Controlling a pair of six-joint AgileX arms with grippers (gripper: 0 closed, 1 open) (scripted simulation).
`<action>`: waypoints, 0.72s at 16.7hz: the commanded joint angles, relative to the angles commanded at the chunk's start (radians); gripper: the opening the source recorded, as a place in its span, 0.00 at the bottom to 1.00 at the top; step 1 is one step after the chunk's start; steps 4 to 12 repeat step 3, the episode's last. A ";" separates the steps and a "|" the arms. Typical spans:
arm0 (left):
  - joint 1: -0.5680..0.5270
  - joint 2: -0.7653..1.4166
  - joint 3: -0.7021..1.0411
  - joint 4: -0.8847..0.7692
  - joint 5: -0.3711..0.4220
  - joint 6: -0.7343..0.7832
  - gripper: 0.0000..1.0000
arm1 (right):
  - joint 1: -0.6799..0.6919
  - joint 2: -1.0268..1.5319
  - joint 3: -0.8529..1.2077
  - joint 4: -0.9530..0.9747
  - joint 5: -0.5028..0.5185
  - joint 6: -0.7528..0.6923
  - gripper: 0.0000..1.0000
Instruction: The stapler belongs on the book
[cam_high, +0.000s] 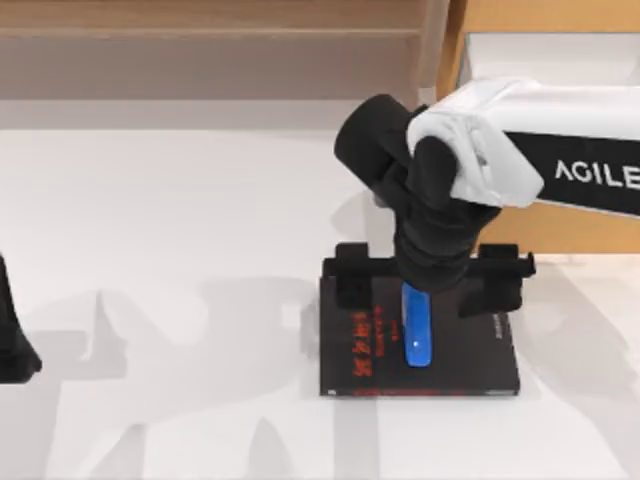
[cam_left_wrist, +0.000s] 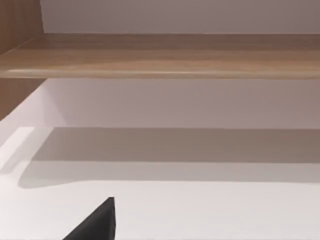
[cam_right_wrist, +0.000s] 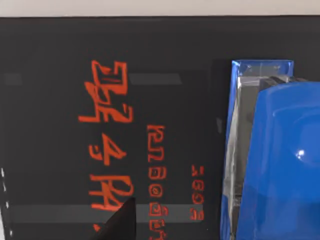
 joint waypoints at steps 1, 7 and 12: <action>0.000 0.000 0.000 0.000 0.000 0.000 1.00 | 0.000 0.000 0.000 0.000 0.000 0.000 1.00; 0.000 0.000 0.000 0.000 0.000 0.000 1.00 | 0.000 0.000 0.000 0.000 0.000 0.000 1.00; 0.000 0.000 0.000 0.000 0.000 0.000 1.00 | 0.000 0.000 0.000 0.000 0.000 0.000 1.00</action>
